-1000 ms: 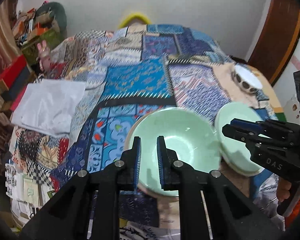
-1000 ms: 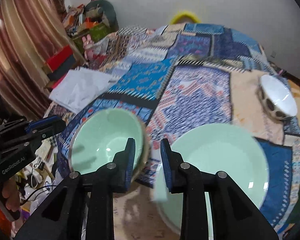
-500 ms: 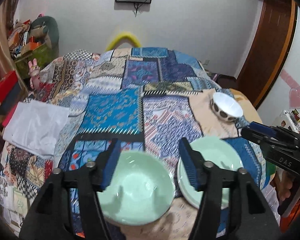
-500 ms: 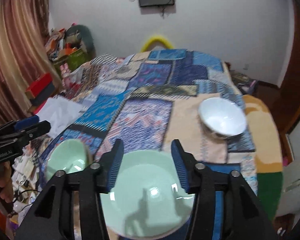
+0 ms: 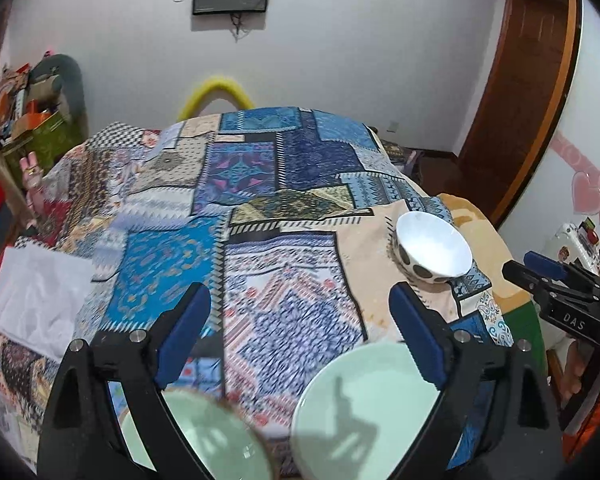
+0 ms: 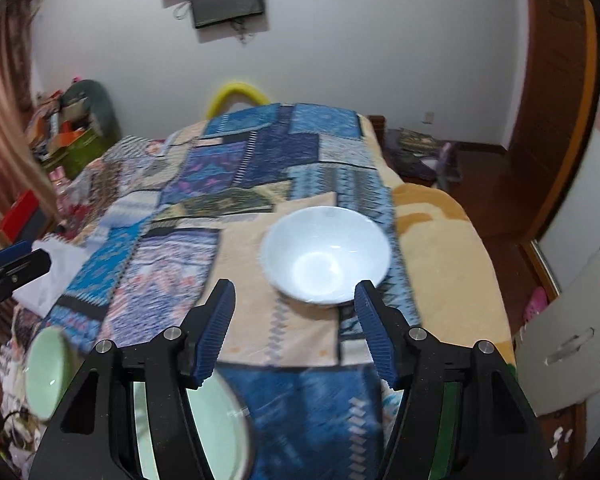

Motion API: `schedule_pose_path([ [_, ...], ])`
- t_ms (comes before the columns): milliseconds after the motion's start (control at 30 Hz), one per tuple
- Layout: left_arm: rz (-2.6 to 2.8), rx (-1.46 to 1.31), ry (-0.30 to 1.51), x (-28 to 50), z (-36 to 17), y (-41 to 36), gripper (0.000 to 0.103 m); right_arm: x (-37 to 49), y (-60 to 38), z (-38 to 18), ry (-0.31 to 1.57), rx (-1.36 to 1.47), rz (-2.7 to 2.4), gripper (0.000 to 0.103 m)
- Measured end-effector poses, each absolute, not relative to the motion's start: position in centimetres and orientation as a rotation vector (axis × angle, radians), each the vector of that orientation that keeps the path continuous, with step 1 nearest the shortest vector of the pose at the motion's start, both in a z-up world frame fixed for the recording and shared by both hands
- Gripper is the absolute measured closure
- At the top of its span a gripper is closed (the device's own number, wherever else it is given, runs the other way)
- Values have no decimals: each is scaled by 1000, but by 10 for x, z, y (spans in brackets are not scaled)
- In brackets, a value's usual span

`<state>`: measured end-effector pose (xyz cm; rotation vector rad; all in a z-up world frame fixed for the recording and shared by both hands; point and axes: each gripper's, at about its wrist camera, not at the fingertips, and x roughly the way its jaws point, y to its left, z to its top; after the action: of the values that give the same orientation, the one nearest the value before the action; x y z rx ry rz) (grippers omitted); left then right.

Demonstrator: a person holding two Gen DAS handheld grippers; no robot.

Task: Organize plates and bowls
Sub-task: 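Open both grippers and move them toward the white spotted bowl, then grip the white spotted bowl rim with both grippers and lift it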

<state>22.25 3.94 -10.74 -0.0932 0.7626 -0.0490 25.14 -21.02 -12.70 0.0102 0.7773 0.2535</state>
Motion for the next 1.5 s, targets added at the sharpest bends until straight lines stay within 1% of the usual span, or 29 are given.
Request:
schedule_pose_path([
  [233, -102, -58, 821, 279, -135, 6, 11, 296, -239, -161, 833, 63, 189, 45],
  [267, -116, -56, 835, 289, -140, 2, 11, 302, -242, -166, 841, 68, 183, 46],
  [333, -137, -58, 864, 304, -150, -5, 11, 311, -246, -177, 858, 70, 167, 52],
  [400, -152, -61, 889, 319, -162, -10, 11, 321, -251, -188, 887, 85, 164, 62],
  [500, -160, -60, 919, 334, -176, -15, 11, 334, -258, -202, 920, 111, 164, 71],
  [600, -166, -53, 935, 345, -187, -20, 12, 343, -260, -211, 940, 125, 169, 77],
  [700, -175, -31, 944, 354, -195, -27, 17, 353, -262, -219, 962, 140, 188, 84],
  [867, -207, -32, 955, 363, -201, -37, 22, 356, -258, -222, 963, 121, 197, 86],
  [1167, -231, -45, 999, 378, -218, -51, 31, 341, -243, -217, 968, 91, 304, 86],
  [1267, -244, -51, 1035, 384, -227, -54, 36, 339, -233, -218, 977, 77, 348, 86],
  [1367, -256, -45, 1082, 388, -238, -59, 46, 334, -221, -219, 975, 64, 382, 87],
  [1433, -262, -39, 1108, 389, -244, -62, 59, 333, -215, -219, 977, 64, 397, 87],
  [1467, -262, -34, 1127, 390, -248, -63, 63, 334, -213, -220, 981, 66, 400, 87],
  [1500, -261, -34, 1138, 390, -251, -64, 69, 334, -211, -221, 984, 68, 400, 86],
])
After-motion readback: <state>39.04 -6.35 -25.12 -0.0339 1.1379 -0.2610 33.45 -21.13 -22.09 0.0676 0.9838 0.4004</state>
